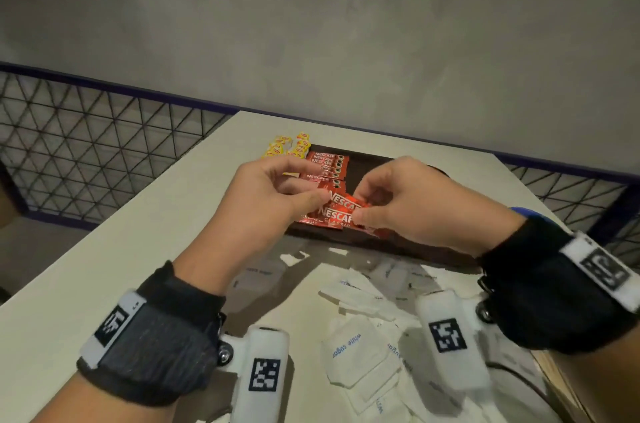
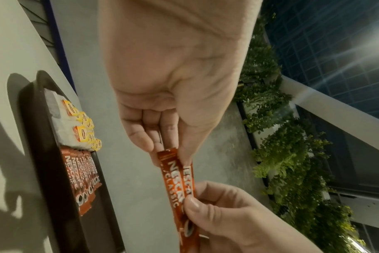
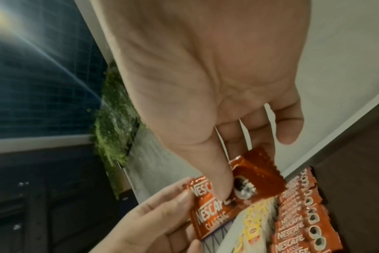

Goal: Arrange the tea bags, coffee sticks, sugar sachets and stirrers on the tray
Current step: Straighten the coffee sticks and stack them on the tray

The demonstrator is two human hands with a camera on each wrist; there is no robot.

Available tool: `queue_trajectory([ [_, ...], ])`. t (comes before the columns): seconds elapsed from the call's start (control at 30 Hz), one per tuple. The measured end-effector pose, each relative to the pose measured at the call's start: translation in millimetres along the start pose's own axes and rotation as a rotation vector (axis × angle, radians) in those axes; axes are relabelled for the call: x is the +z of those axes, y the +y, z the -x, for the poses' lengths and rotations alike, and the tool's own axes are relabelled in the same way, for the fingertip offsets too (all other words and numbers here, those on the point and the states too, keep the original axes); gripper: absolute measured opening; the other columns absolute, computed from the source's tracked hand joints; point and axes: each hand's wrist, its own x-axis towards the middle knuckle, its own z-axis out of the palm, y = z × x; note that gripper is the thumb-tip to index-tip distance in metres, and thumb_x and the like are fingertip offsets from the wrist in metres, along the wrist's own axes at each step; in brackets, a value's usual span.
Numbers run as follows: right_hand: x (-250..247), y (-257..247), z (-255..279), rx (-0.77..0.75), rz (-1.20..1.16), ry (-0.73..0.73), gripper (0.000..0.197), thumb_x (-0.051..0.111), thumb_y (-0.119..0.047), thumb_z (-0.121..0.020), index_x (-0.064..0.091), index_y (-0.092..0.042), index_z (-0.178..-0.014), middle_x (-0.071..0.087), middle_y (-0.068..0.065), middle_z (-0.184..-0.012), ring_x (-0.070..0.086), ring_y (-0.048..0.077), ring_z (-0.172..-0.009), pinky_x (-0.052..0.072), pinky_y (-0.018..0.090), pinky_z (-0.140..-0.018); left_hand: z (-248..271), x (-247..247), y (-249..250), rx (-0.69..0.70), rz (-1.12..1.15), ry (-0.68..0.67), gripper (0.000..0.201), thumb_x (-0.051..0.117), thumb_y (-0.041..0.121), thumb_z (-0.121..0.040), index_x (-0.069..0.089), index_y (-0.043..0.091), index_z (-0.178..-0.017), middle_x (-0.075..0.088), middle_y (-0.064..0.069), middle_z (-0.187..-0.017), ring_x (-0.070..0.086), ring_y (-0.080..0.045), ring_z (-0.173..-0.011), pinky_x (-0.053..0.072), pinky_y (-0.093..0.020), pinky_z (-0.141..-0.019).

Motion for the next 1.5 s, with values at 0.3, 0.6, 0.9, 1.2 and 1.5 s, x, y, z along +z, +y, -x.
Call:
queue_trajectory([
  [0.3,35.2,5.2,-85.9,0.07,0.157,-0.121,0.02,0.073,-0.013,-0.092,0.07,0.002,-0.103,0.077,0.015,-0.099,0.071,0.021,-0.077,0.057,0.033,-0.079,-19.2,-41.8,-2.8,0.06,0.082,0.481,0.011,0.076,0.017,-0.091,0.072,0.025,-0.098,0.076,0.0,-0.099,0.074,-0.015,-0.091,0.057,-0.027,-0.073],
  [0.6,52.0,-0.3,-98.6,-0.004,0.358,-0.297,0.024,0.077,-0.023,-0.09,0.071,-0.018,-0.112,0.069,-0.003,-0.104,0.066,0.015,-0.097,0.055,0.033,-0.094,-20.2,-39.6,1.5,0.035,0.201,0.43,0.01,0.072,0.014,-0.092,0.071,0.025,-0.092,0.074,0.003,-0.095,0.07,-0.007,-0.08,0.048,-0.013,-0.054],
  [0.9,54.3,0.9,-103.2,-0.069,0.4,-0.298,0.014,0.073,-0.026,-0.092,0.074,-0.023,-0.106,0.058,-0.017,-0.093,0.057,0.009,-0.091,0.052,0.031,-0.089,-18.6,-37.8,3.9,0.017,0.233,0.417,0.013,0.072,0.014,-0.09,0.071,0.026,-0.086,0.073,0.002,-0.089,0.066,-0.008,-0.076,0.046,-0.02,-0.056],
  [1.2,54.4,5.6,-105.2,-0.093,0.403,-0.271,0.02,0.074,-0.025,-0.092,0.073,-0.021,-0.112,0.064,-0.008,-0.104,0.062,0.013,-0.099,0.054,0.028,-0.09,-18.2,-36.8,5.5,-0.007,0.246,0.407,0.012,0.073,0.014,-0.09,0.072,0.025,-0.086,0.074,0.001,-0.092,0.067,-0.008,-0.074,0.046,-0.014,-0.048],
  [1.5,60.7,11.8,-104.6,-0.11,0.425,-0.223,0.03,0.079,-0.029,-0.087,0.069,-0.019,-0.114,0.063,-0.004,-0.112,0.06,0.014,-0.101,0.055,0.026,-0.087,-18.3,-36.4,3.8,0.005,0.234,0.412,0.012,0.072,0.014,-0.091,0.072,0.025,-0.086,0.075,0.002,-0.092,0.068,-0.009,-0.075,0.047,-0.019,-0.056],
])
